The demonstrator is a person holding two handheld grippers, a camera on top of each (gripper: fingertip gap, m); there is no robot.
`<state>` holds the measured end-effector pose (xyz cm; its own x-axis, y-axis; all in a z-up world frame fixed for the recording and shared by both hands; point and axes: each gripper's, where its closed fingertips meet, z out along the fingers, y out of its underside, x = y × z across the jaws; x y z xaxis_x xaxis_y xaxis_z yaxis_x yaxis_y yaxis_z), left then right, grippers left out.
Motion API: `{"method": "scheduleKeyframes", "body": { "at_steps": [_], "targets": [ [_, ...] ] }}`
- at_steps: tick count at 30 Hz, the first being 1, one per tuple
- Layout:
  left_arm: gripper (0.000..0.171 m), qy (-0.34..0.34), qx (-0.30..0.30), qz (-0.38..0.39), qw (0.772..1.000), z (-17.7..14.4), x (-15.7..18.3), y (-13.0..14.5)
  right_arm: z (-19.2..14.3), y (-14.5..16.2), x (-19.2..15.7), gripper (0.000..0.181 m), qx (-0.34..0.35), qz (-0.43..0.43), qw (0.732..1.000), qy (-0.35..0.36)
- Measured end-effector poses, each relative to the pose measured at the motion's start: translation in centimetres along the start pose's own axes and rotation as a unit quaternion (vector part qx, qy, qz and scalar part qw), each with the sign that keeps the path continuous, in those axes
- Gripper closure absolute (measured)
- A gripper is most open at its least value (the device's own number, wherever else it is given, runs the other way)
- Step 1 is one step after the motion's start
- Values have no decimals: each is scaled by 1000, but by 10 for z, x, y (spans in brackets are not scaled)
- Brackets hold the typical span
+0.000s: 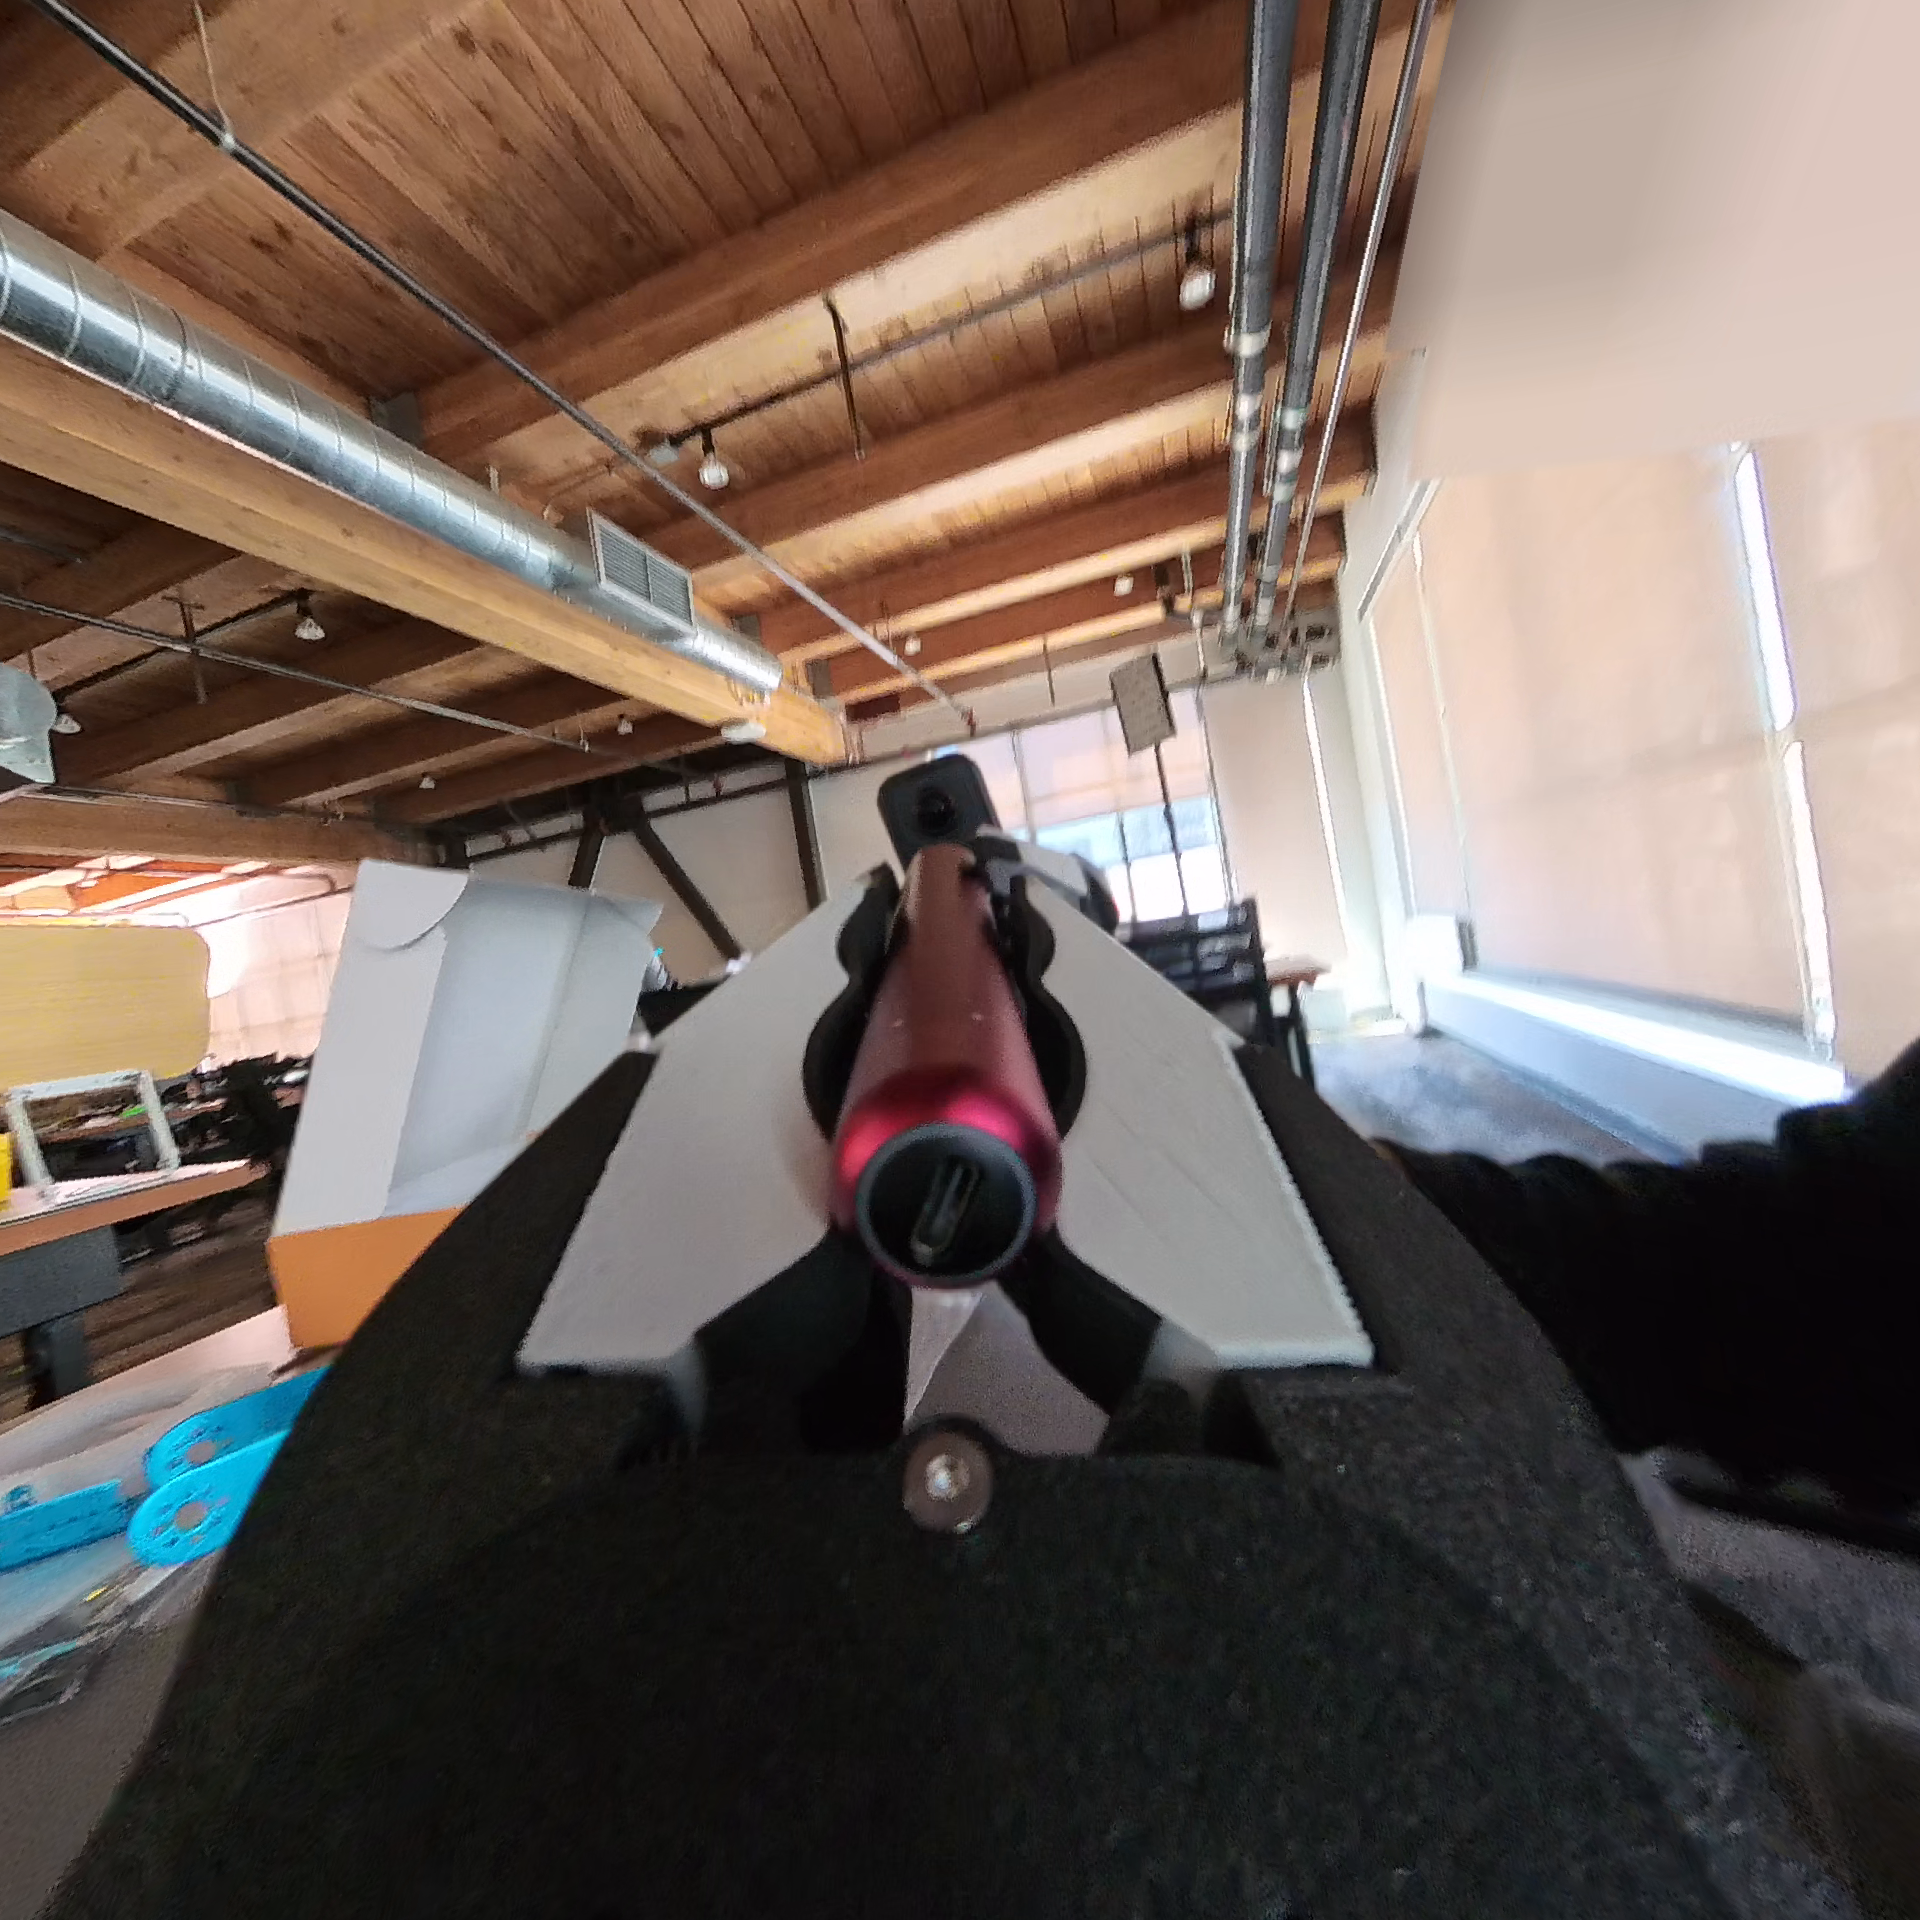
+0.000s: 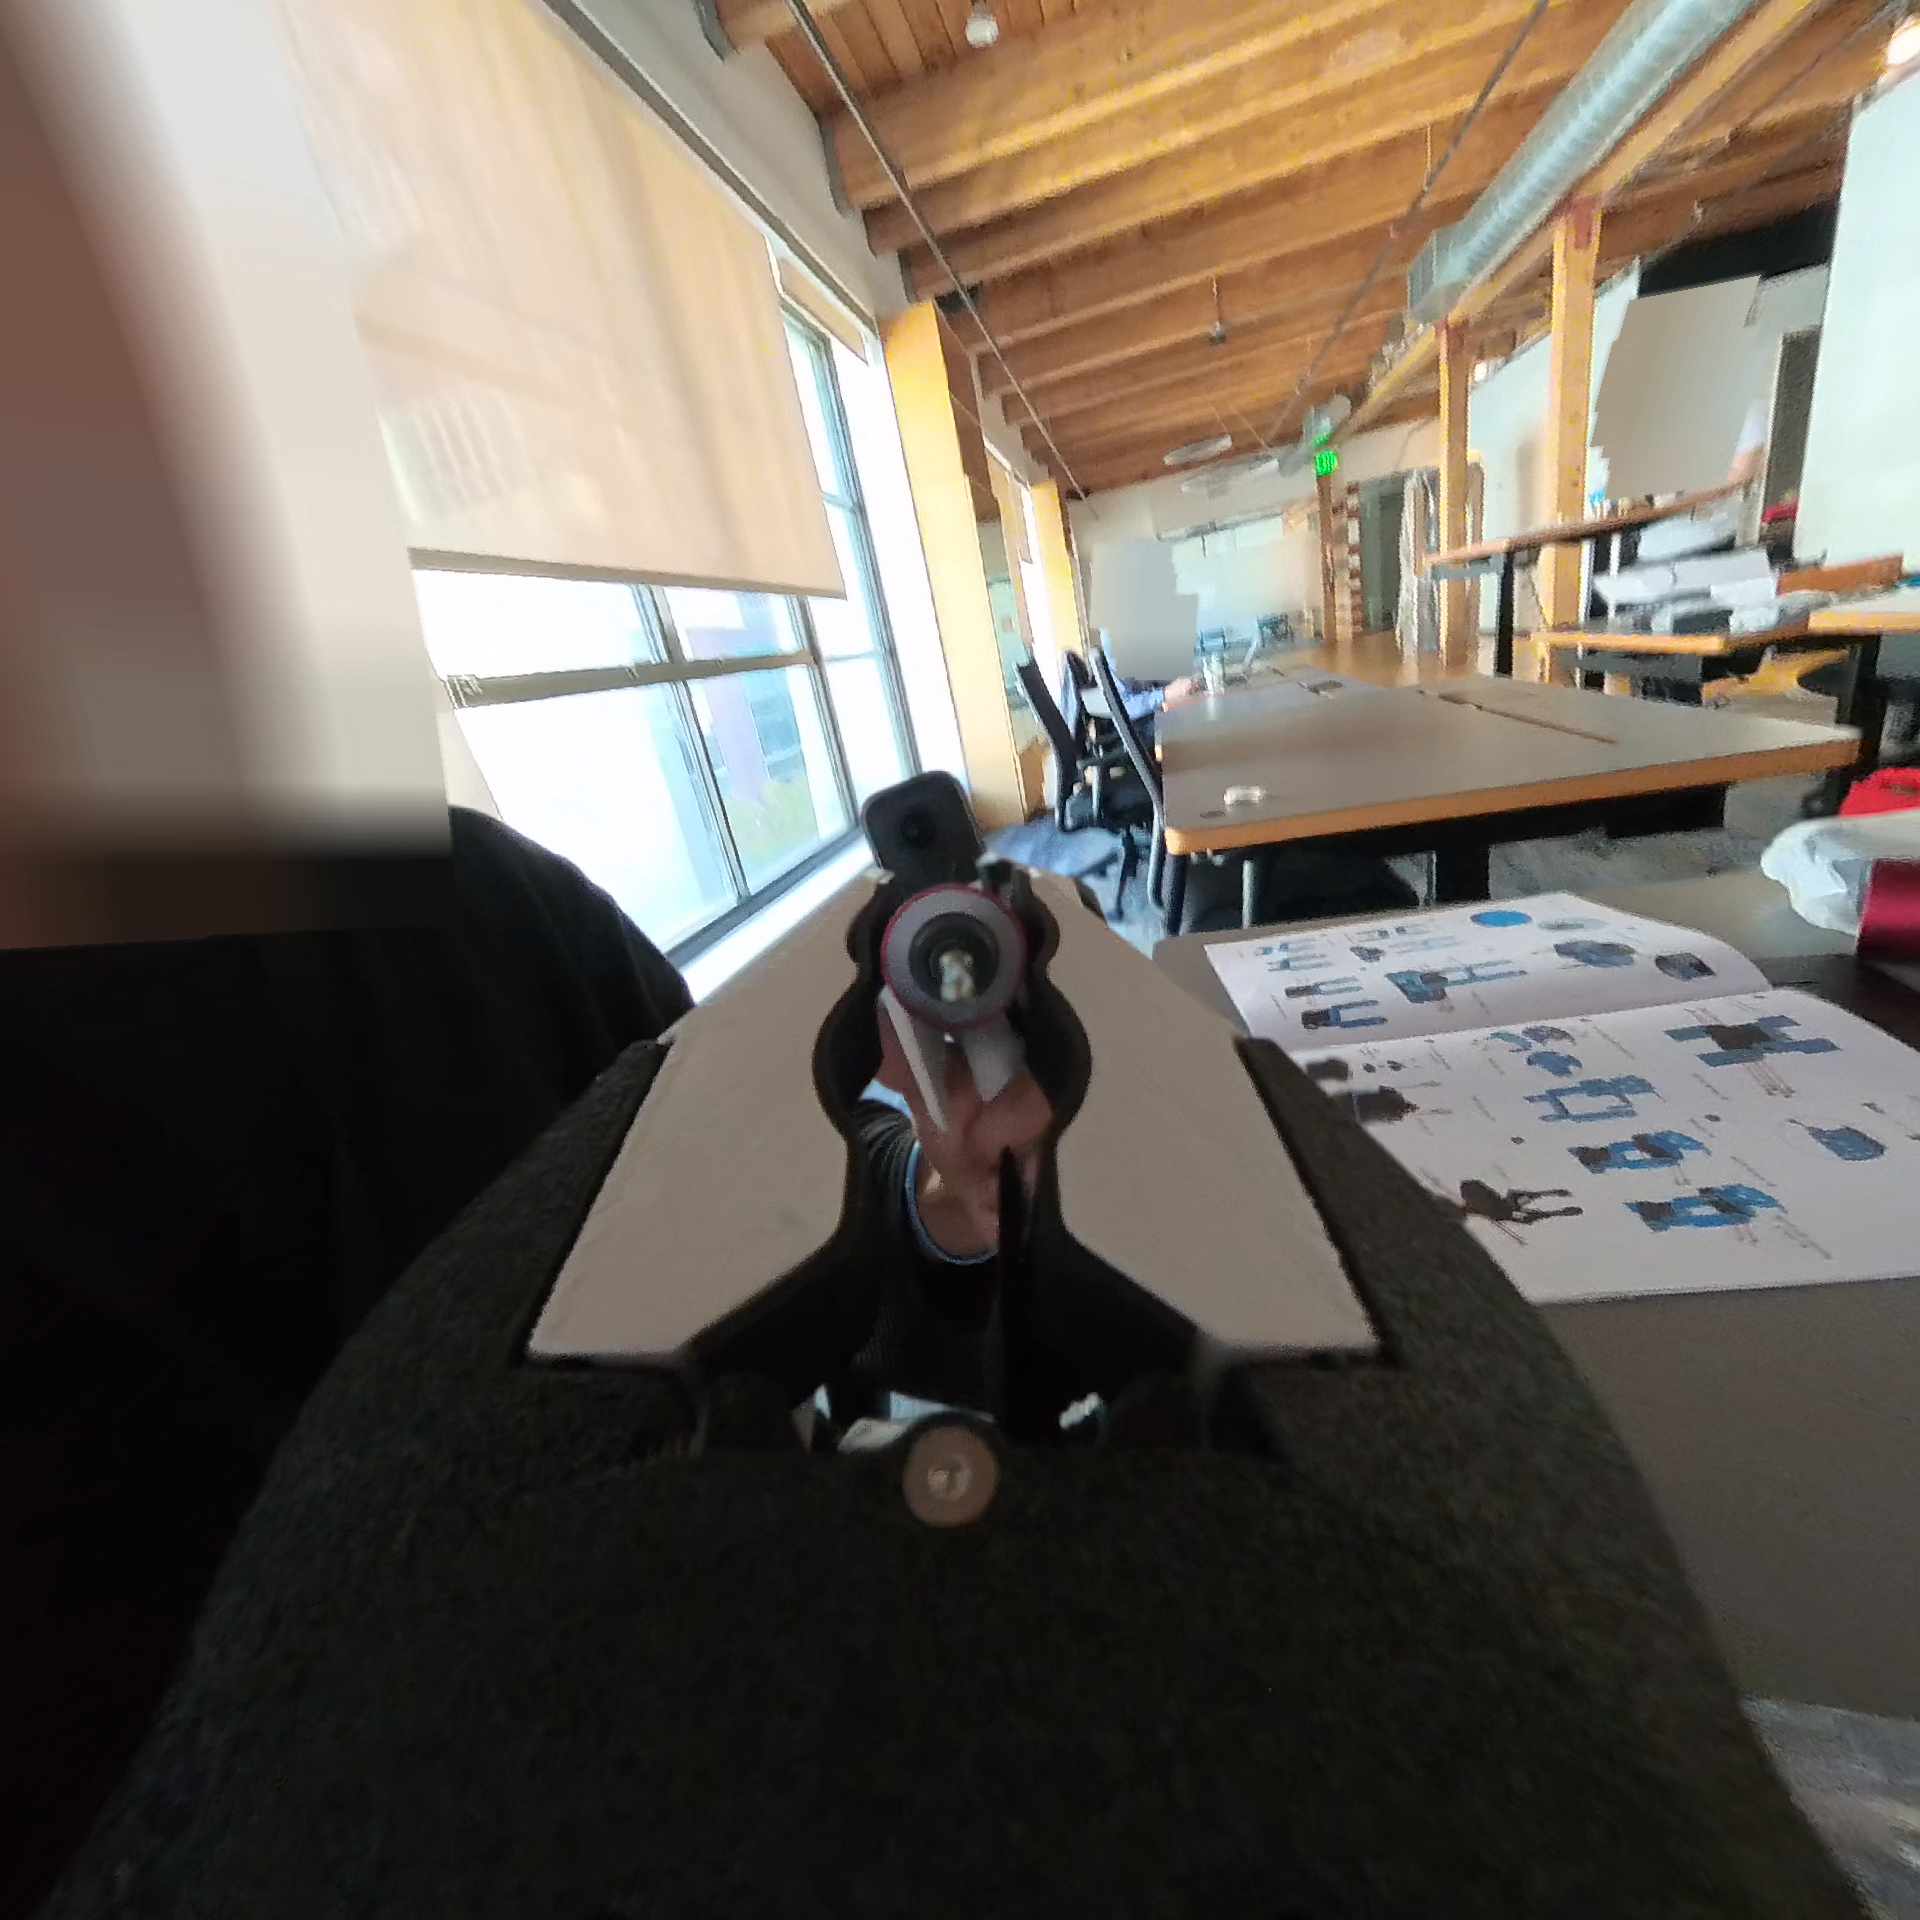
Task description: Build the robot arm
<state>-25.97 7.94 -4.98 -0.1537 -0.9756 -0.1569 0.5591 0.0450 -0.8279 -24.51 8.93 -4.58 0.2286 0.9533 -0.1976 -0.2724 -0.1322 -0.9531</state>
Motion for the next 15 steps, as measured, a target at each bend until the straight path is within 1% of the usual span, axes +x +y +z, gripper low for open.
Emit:
{"method": "scheduleKeyframes", "body": {
  "at_steps": [2, 4, 6, 8, 10, 11, 13, 15],
  "targets": [
    [150, -3, -37, 31, 999, 0, 1, 12, -4, 4, 2, 161, 11, 3, 1000, -5],
    [152, -6, -69, 63, 996, -1, 1, 20, -7, 13, 7, 160, 1, 13, 1000, -5],
    [152, 2, -118, 96, 988, -3, 0, 29, -12, 24, 13, 159, -13, 36, 999, 2],
    [152, -2, -152, 167, 974, -6, 1, 35, -14, 33, 20, 154, -19, 77, 997, 13],
    [152, -4, -183, 241, 953, -10, 2, 43, -16, 47, 26, 146, -32, 115, 992, 32],
    [151, -4, -197, 269, 943, -12, 3, 46, -17, 53, 26, 139, -34, 135, 990, 31],
    [151, 0, -206, 301, 931, -15, 8, 49, -18, 57, 19, 142, -15, 181, 983, 4],
    [151, 6, -212, 327, 921, -17, 13, 51, -18, 61, 16, 151, -3, 208, 978, -9]
  ]
}}
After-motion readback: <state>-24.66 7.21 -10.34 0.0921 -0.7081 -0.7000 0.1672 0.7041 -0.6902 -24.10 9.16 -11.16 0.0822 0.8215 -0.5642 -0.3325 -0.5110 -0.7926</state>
